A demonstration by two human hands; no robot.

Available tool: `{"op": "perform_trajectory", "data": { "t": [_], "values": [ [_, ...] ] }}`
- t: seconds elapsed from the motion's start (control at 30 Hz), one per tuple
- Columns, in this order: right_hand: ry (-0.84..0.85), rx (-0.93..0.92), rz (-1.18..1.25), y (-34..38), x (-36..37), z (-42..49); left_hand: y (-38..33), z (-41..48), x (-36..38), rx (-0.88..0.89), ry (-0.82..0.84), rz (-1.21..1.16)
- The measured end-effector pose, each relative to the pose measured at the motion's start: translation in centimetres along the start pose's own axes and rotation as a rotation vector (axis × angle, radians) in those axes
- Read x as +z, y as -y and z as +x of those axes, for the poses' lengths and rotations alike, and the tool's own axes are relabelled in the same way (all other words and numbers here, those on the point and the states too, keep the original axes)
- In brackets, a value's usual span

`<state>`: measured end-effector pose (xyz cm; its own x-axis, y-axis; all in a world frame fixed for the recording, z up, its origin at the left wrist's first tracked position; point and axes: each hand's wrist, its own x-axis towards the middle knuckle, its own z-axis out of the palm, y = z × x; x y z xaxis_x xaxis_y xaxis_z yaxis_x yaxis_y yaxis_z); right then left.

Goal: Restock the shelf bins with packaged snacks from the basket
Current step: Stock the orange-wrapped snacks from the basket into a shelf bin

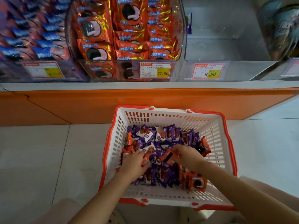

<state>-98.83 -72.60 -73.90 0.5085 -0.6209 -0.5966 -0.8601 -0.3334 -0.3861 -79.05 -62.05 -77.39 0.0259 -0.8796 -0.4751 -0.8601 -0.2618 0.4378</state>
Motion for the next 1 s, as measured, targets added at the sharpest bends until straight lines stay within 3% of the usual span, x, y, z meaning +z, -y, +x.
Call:
{"op": "perform_trajectory", "data": {
  "t": [0.2, 0.53, 0.63, 0.83, 1.0],
  "values": [
    [-0.145, 0.186, 0.465, 2.5, -2.6, -0.2, -1.9, 0.3, -3.7, -0.106, -0.219, -0.381],
    [-0.022, 0.174, 0.813, 6.9, -9.9, -4.4, -7.1, -3.1, -9.6, 0.023, -0.419, -0.650],
    [-0.066, 0.166, 0.880, 8.1, -10.6, -6.3, -8.8, -4.8, -11.4, 0.110, -0.460, -0.692],
    [-0.217, 0.098, 0.967, 9.5, -12.5, -8.8, -11.6, -7.7, -14.3, 0.189, -0.352, -0.770],
    [-0.200, 0.042, 1.117, 9.8, -13.1, -9.8, -12.6, -8.8, -15.3, 0.211, -0.507, -0.646]
  ]
}}
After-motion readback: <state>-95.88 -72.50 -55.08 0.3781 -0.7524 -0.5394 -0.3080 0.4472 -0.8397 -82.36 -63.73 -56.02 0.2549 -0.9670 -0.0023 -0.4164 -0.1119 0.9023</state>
